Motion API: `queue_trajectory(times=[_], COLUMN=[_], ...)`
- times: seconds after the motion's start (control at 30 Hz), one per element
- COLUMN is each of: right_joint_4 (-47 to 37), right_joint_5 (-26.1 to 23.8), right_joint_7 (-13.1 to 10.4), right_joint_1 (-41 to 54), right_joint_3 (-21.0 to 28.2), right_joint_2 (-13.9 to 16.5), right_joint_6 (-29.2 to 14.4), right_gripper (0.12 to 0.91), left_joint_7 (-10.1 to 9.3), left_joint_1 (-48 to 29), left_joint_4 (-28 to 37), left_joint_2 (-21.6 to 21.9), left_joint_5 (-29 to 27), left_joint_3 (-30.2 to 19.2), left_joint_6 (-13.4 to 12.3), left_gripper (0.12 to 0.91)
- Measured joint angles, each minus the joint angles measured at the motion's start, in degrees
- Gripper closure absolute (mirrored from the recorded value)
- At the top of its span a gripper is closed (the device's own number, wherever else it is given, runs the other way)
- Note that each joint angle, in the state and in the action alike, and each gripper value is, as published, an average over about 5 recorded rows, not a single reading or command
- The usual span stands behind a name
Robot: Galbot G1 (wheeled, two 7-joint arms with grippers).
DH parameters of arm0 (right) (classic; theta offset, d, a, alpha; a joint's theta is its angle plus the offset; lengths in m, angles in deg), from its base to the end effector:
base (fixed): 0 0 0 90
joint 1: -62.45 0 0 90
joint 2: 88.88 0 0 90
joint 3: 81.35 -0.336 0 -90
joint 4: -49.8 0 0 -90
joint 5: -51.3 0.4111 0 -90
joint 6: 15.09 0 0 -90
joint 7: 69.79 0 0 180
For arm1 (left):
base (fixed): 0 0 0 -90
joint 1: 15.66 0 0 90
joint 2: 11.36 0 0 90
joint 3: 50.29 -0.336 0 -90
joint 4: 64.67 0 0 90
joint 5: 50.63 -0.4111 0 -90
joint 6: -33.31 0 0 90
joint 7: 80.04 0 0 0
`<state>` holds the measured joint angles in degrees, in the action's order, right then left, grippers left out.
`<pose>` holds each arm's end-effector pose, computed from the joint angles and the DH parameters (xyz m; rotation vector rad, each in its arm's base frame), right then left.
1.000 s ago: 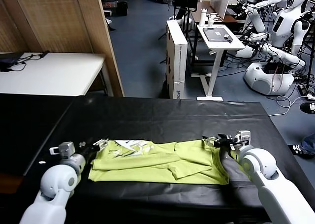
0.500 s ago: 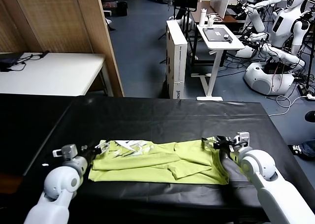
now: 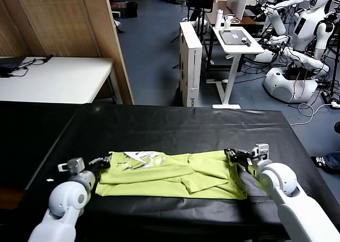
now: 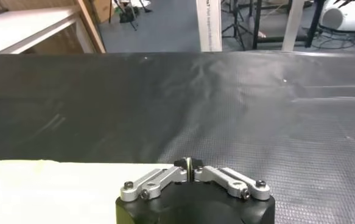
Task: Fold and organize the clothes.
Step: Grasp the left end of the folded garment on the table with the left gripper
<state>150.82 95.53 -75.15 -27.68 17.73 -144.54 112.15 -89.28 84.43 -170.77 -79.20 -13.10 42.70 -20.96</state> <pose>0.3979 -0.0926 -0.2494 0.2677 -2.5256 -0.0952 0.3537 0.1028 -0.2639 0.0071 -2.5891 0.2534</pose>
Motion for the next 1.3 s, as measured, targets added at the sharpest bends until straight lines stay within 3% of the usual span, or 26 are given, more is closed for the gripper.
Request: queue_trajectory(times=[0.2,0.37,0.47,0.63,0.77,0.87,0.93,1.17,1.3], right_joint_4=[-0.1,0.3,1.0,2.8,5.1,7.7,9.5,16.0,19.1], right_joint_5=[0.1,0.3,0.3,-0.4,-2.1,-3.8,-4.3,-2.6,-1.5], right_joint_7=[-0.2,1.3,2.6,3.6,3.4,3.7,4.3,9.4,10.8], right_joint_1=[-1.0,-1.1,-1.3,-2.5,-4.1,-6.2,-8.1,-19.7,-26.8], right_joint_3=[-0.8,-1.2,-1.8,-3.0,-4.4,-5.8,-7.0,-13.6,-17.3], right_joint_2=[-1.2,-1.2,-0.8,0.4,1.4,2.5,3.2,4.3,3.4], right_joint_6=[-0.8,-2.4,-4.3,-8.0,-11.0,-14.1,-16.6,-28.6,-31.7], right_gripper=[0.884,0.851,0.717,0.415,0.187,0.128,0.121,0.118,0.118], left_joint_7=[0.09,0.78,1.24,1.34,1.0,1.03,2.34,10.71,12.75], left_joint_1=[0.7,0.8,0.7,0.9,1.8,3.3,4.8,13.1,16.5], left_joint_4=[-0.4,-1.1,-1.7,-2.5,-3.6,-4.9,-6.0,-9.6,-9.7], left_joint_2=[0.6,0.7,0.9,2.1,3.6,5.0,5.8,7.1,6.8], left_joint_5=[0.2,-0.9,-2.5,-2.9,0.2,4.0,6.9,18.1,19.4], left_joint_3=[0.7,0.7,0.7,1.4,2.8,4.1,5.2,10.9,13.6], left_joint_6=[-0.2,-0.7,-1.3,-1.2,0.1,0.7,0.5,2.1,2.0], left_gripper=[0.884,0.87,0.759,0.444,0.218,0.14,0.127,0.123,0.123])
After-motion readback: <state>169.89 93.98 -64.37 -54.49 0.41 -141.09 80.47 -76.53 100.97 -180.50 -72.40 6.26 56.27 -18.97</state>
